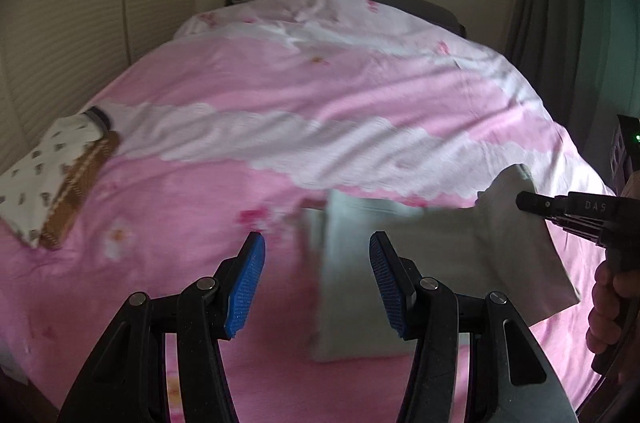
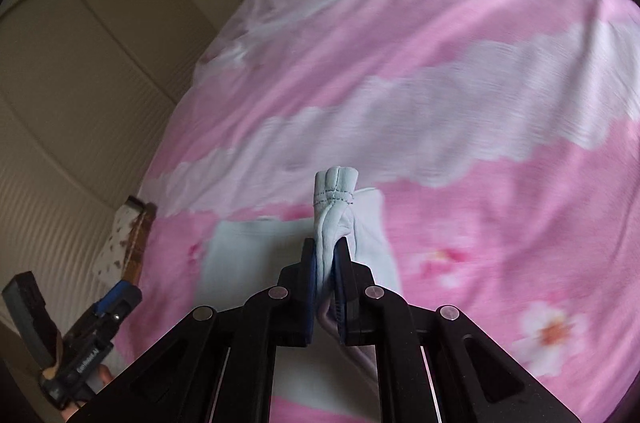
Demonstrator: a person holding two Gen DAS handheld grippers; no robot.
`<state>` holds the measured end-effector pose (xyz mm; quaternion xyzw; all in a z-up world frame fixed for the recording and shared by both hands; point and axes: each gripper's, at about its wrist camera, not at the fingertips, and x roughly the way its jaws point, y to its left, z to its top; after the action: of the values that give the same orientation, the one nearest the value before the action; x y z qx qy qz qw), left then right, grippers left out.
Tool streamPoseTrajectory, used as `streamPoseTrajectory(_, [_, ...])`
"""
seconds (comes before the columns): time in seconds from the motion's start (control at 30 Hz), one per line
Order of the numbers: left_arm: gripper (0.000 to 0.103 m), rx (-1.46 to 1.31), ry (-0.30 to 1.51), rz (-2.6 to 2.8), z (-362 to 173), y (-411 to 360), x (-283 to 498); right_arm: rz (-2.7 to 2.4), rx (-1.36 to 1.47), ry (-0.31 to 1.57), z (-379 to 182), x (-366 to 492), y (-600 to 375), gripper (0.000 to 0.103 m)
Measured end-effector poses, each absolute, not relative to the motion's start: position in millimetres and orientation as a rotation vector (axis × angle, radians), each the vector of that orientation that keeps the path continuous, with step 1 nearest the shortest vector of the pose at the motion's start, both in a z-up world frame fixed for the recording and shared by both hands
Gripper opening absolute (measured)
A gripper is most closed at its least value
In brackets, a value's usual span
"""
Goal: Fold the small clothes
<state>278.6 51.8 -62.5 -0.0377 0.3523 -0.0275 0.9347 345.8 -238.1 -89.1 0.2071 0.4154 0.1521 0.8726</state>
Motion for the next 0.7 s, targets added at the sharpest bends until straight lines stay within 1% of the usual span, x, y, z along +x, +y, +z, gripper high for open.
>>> streamPoseTrajectory(0.2, [0.054,-0.134,0.694,0.007,-52.6,123.5,260.6,0.380,0.369,0.913,-84.6,356.3,-149.3,0.009])
streamPoseTrajectory(0.3, [0.055,-0.165,0.692,0.039,-53.2,156.0,254.0,0.396,0.338,0.957,-95.7,369.3,-99.1,0.009])
streamPoseTrajectory(0.43, [0.055,-0.199,0.701,0.065,-60.5,184.7,250.4,0.361,0.249,1.018,-124.0,391.5,-46.0,0.009])
streamPoseTrajectory(0.6, [0.055,-0.216,0.723,0.058,-73.7,195.8,249.8,0.298,0.207,1.103,-153.7,407.7,-24.3,0.010])
streamPoseTrajectory(0.7, [0.055,-0.218,0.734,0.034,-79.9,190.2,250.9,0.301,0.191,1.087,-150.4,403.0,-25.9,0.012])
